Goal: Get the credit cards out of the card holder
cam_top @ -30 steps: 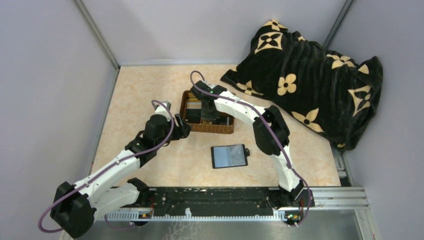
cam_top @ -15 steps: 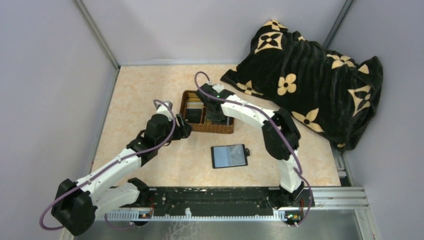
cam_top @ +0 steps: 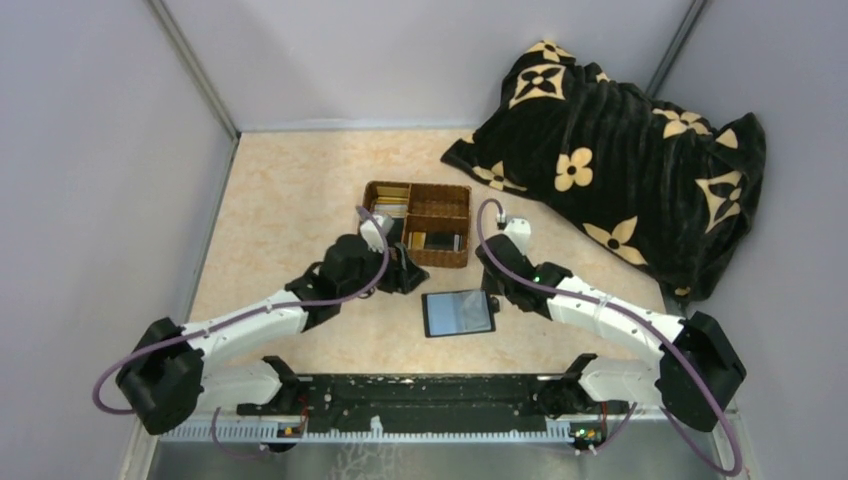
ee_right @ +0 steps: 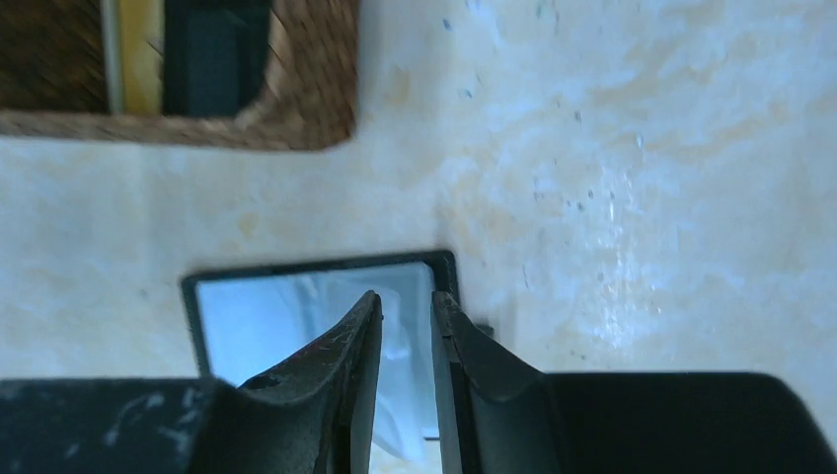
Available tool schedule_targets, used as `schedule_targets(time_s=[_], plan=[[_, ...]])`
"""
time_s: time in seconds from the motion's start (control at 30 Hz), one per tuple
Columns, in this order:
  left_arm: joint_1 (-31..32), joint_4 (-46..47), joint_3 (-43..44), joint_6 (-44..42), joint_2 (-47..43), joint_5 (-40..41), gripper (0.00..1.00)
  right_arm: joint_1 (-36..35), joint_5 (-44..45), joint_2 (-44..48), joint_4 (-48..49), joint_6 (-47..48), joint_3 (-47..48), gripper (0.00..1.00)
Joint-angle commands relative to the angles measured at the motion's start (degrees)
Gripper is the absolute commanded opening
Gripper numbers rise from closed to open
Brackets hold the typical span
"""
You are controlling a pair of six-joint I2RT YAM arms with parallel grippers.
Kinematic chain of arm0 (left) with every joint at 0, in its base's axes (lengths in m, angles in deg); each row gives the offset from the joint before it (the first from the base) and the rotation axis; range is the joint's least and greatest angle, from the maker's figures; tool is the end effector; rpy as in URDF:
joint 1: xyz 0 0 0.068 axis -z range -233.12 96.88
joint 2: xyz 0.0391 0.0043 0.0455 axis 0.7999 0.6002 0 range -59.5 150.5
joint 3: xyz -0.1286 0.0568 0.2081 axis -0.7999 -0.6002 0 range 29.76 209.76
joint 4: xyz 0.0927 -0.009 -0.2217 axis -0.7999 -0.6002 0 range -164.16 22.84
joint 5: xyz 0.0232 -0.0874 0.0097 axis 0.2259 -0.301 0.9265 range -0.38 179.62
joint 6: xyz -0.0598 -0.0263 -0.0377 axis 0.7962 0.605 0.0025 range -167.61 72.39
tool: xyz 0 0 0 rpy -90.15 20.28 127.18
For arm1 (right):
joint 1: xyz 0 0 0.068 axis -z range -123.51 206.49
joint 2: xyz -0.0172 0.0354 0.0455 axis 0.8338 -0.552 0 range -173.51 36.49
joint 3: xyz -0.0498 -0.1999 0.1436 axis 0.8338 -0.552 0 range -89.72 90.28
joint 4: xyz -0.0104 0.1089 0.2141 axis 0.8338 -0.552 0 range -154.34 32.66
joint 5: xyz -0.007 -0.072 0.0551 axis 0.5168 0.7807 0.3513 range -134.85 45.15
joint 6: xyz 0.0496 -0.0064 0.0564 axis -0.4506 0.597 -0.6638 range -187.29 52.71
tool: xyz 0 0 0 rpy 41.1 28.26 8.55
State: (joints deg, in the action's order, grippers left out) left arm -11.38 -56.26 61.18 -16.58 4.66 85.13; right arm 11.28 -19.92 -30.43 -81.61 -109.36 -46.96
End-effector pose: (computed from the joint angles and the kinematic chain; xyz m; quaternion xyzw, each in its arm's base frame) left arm 0.1921 -0.1781 0.2099 0.0991 0.8220 -0.3583 0.4314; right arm 0.1883 0.1515 0.2009 0.0515 0.9146 0.0931 0.3900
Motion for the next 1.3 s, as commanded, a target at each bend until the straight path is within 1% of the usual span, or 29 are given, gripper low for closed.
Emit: schedule_targets(time_s=[0.0, 0.07, 0.13, 0.2, 0.37, 0.6, 0.7, 0.87, 1.03, 1.1, 1.2, 1.27], plan=[[5.7, 4.1, 3.2, 0.1, 6.4, 0.0, 0.68, -1.7, -3.1, 1.7, 4.0, 1.5, -2.4, 0.24], [5.9, 6.1, 2.4, 1.6, 8.8, -1.5, 0.68, -3.2, -2.9, 1.0, 3.5, 3.2, -2.0, 0.11], [5.8, 6.8, 1.6, 2.9, 10.2, -1.6, 0.68, -3.8, -4.9, 0.8, 5.2, 4.0, -2.4, 0.00], [5.9, 6.1, 1.5, 3.9, 11.1, -1.7, 0.67, -4.0, -7.5, 0.8, 7.8, 4.5, -3.4, 0.00], [5.9, 2.9, 2.9, 5.8, 13.7, -2.3, 0.68, -4.3, -10.3, -1.2, 12.0, 4.4, -6.6, 0.00], [6.3, 6.6, 1.6, 10.4, 17.2, -4.9, 0.74, -4.3, -13.1, -6.5, 15.6, 3.3, -11.3, 0.00], [7.1, 7.0, 1.6, 10.9, 18.2, -4.8, 0.74, -4.3, -12.7, -7.6, 15.3, 2.5, -12.5, 0.00], [7.6, 7.4, 2.2, 10.9, 19.2, -4.9, 0.74, -4.2, -9.9, -8.7, 11.2, 2.1, -10.9, 0.00], [7.9, 8.2, 2.6, 11.4, 19.5, -5.7, 0.74, -4.2, -9.3, -5.9, 11.1, 4.9, -9.1, 0.00], [7.8, 9.2, 2.2, 12.5, 19.7, -6.9, 0.71, -4.2, -8.2, -4.6, 10.7, 5.2, -8.5, 0.00], [8.2, 11.7, 1.4, 15.1, 20.6, -8.9, 0.70, -4.1, -7.3, -3.3, 10.4, 5.4, -8.1, 0.00], [9.2, 11.8, 1.6, 16.1, 21.3, -8.8, 0.69, -4.1, -7.1, -3.5, 10.4, 5.7, -7.8, 0.00]])
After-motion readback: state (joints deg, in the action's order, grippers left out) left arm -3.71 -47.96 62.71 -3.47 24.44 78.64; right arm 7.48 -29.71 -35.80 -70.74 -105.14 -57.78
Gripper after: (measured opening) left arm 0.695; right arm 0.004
